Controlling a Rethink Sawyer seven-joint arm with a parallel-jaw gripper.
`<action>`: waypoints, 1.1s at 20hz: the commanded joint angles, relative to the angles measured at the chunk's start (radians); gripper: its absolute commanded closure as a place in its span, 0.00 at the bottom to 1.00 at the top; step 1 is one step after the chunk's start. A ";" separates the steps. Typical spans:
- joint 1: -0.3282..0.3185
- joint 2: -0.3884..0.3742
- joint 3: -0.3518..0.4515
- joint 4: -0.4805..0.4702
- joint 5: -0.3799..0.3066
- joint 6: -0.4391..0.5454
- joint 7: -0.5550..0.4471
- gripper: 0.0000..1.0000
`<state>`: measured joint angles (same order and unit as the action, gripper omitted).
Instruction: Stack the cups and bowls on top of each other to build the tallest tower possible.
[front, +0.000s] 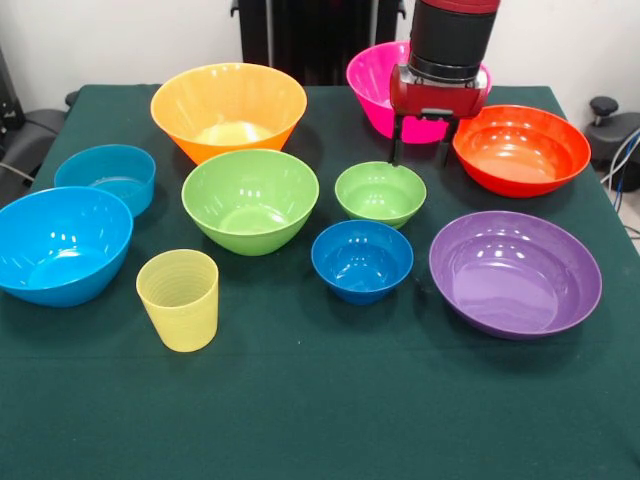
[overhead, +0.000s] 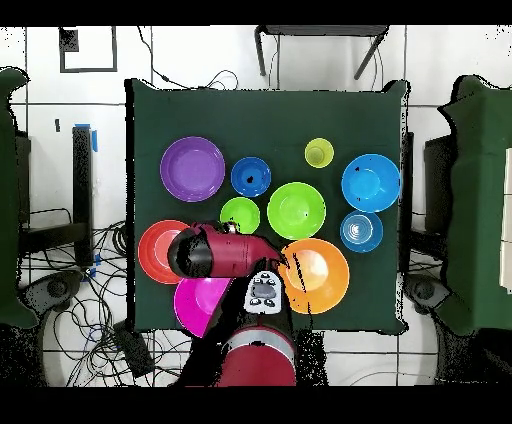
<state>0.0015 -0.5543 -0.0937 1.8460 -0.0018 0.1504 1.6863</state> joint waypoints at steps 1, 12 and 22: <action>-0.024 0.050 0.108 -0.169 0.014 0.121 0.068 0.00; -0.042 0.028 0.125 -0.185 0.007 0.177 0.062 0.00; -0.037 0.058 0.096 -0.292 -0.005 0.208 0.051 0.00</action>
<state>-0.0291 -0.5460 -0.0881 1.7001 -0.0026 0.2383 1.6863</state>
